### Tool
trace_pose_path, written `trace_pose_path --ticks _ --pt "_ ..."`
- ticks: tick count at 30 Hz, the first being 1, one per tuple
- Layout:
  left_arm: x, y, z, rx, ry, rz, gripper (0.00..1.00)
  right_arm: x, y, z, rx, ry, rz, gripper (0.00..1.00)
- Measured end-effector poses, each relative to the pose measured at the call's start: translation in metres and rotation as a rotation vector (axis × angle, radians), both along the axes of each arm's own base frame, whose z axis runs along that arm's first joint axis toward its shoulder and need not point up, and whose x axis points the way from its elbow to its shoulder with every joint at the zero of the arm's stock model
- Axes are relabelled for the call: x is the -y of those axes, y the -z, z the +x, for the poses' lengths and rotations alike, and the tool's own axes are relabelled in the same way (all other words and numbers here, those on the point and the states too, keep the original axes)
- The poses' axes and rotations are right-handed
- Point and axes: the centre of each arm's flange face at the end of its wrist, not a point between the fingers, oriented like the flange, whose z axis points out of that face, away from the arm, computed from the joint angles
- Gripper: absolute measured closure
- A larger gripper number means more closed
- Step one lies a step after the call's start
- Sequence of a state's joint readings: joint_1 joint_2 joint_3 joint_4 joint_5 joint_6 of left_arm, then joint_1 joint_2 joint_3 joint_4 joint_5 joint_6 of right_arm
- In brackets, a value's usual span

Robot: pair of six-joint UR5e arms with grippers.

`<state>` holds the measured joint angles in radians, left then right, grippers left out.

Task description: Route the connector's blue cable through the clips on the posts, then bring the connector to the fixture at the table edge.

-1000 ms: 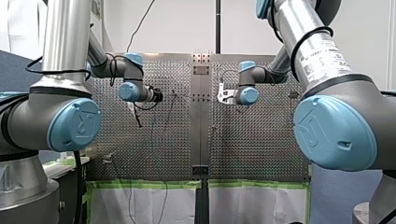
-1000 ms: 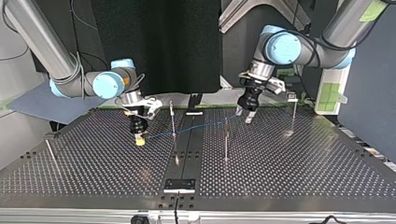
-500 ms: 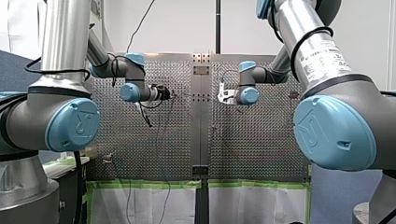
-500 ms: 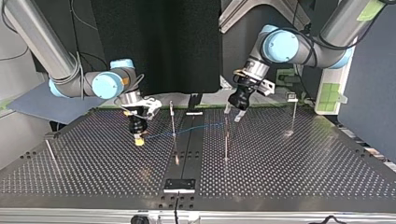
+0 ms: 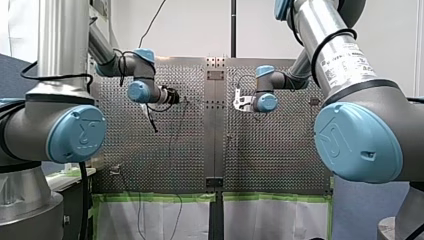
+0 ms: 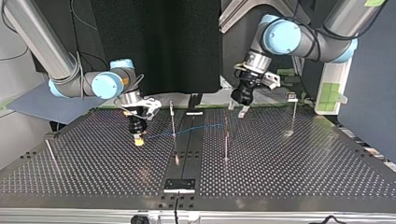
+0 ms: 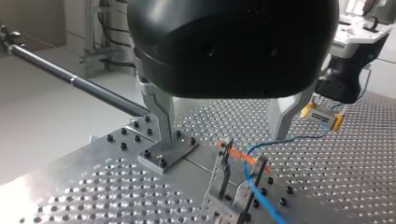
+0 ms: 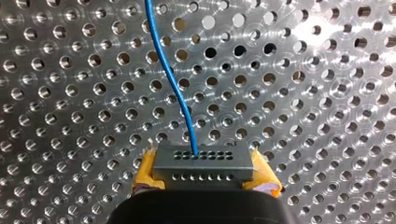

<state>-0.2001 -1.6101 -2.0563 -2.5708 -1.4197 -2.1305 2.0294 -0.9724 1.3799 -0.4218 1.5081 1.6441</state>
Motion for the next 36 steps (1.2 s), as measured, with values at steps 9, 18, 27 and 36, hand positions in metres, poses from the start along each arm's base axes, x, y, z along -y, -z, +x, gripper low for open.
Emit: trace_pose_path --ticks 9,18,27,36 --pt "0.022 -0.007 -0.014 0.016 -0.008 0.07 0.0 0.0 0.0 0.0 0.0 0.0 0.001 1.0" --pt "0.052 -0.014 -0.03 0.104 -0.017 0.131 0.0 0.0 0.0 0.0 0.001 -0.002 0.004 1.0" --pt "0.07 0.005 -0.061 0.139 -0.024 0.185 0.0 -0.002 0.001 0.001 -0.005 -0.005 0.008 1.0" --pt "0.079 -0.002 -0.058 0.218 -0.085 0.21 0.0 -0.002 0.001 0.001 -0.004 -0.006 0.007 1.0"
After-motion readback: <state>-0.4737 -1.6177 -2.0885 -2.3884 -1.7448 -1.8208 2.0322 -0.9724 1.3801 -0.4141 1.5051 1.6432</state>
